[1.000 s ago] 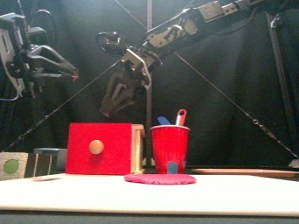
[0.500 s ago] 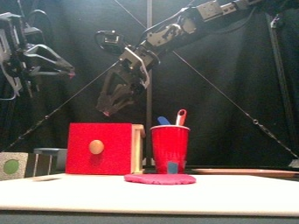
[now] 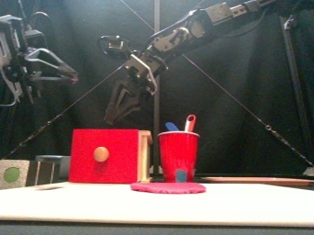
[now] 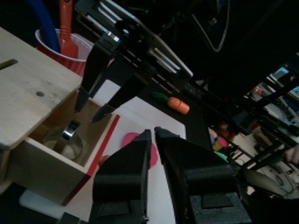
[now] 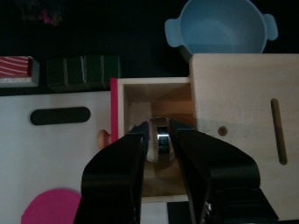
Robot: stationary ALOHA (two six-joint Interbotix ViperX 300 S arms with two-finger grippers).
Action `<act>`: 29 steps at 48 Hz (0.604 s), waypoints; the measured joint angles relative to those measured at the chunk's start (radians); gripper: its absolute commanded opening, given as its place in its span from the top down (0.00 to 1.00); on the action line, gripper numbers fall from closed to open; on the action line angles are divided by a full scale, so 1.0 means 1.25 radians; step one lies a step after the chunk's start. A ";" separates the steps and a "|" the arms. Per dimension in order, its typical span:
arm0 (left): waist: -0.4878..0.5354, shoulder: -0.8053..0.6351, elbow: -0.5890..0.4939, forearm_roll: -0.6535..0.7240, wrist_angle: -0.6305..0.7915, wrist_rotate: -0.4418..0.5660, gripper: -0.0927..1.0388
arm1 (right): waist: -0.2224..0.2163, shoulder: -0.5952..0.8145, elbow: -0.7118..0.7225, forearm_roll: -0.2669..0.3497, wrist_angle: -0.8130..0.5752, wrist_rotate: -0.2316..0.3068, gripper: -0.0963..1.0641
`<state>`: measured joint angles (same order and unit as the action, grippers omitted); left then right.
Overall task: Get the cutter from the drawer then cut the dough then place the extra dough in the bowl
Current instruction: Place the cutter on the board
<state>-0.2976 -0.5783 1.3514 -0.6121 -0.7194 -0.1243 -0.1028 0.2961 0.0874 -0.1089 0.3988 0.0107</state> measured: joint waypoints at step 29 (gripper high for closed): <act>0.001 -0.001 0.006 -0.005 0.001 -0.001 0.43 | -0.001 0.036 -0.022 -0.004 0.048 0.001 0.22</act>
<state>-0.2961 -0.5798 1.3591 -0.6182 -0.7179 -0.1258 -0.1043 0.3405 0.0598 -0.1135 0.4587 0.0123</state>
